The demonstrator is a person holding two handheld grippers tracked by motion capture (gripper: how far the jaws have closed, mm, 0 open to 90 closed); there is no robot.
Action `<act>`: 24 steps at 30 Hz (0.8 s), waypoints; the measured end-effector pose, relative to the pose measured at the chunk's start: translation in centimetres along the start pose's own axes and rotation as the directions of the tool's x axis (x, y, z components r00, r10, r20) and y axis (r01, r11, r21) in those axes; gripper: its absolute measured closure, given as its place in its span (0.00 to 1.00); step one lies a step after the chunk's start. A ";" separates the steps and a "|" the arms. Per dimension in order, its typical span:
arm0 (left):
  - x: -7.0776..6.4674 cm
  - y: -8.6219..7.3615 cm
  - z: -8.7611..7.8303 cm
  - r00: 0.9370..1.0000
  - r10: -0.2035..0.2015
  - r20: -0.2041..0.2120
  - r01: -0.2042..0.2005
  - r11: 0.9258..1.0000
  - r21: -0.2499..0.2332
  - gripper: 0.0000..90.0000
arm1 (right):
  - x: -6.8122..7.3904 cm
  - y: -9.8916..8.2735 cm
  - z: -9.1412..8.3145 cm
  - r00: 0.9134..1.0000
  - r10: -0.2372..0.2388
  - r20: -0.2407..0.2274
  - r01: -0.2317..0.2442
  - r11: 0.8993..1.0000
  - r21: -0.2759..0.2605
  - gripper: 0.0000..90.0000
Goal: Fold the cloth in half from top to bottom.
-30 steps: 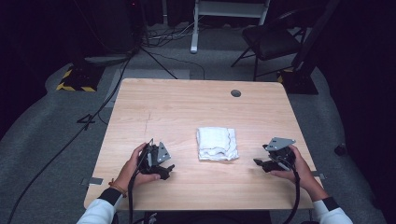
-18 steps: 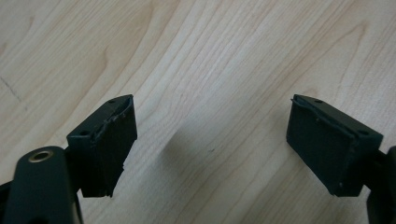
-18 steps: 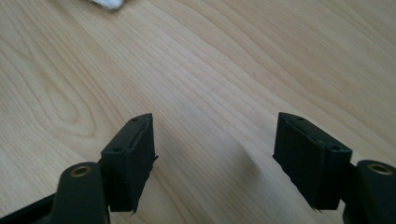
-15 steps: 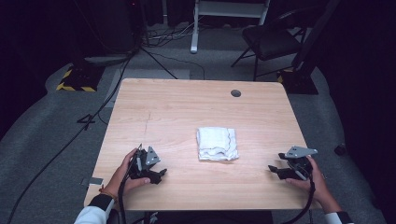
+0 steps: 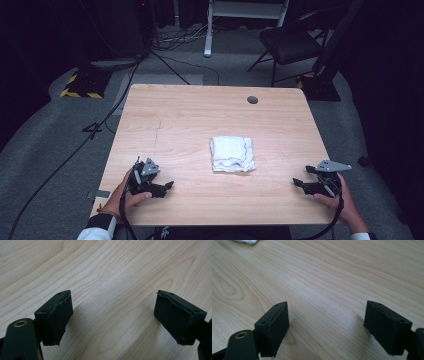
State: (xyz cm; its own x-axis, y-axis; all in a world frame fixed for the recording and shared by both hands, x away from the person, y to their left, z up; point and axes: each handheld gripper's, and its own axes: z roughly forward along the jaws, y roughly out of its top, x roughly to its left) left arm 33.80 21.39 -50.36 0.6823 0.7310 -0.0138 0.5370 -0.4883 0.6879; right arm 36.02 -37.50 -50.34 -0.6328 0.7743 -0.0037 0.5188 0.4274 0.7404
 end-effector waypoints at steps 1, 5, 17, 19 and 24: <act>0.0 0.0 0.0 1.000 -0.003 -0.002 0.003 1.000 -0.001 0.17 | 0.0 0.0 0.0 1.000 0.000 0.000 0.000 1.000 0.000 0.23; 0.1 0.0 0.0 1.000 -0.007 -0.005 0.007 1.000 -0.002 0.17 | 0.0 0.0 0.0 1.000 0.001 0.001 -0.001 1.000 0.000 0.23; 0.2 0.0 0.0 1.000 -0.020 -0.016 0.020 1.000 0.000 0.17 | 0.0 0.0 0.0 1.000 0.004 0.004 -0.004 1.000 0.000 0.23; 0.2 0.0 0.0 1.000 -0.020 -0.016 0.020 1.000 0.000 0.17 | 0.0 0.0 0.0 1.000 0.004 0.004 -0.004 1.000 -0.001 0.23; 0.2 0.0 0.0 1.000 -0.020 -0.016 0.020 1.000 0.000 0.17 | 0.0 0.0 -0.1 1.000 0.008 0.009 -0.008 1.000 0.000 0.22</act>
State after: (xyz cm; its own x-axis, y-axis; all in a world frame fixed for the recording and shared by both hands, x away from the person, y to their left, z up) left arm 33.89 21.57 -50.37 0.6634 0.7481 -0.0156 0.5502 -0.4736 0.6877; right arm 35.96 -37.54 -50.34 -0.6236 0.7818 -0.0035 0.5240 0.4213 0.7402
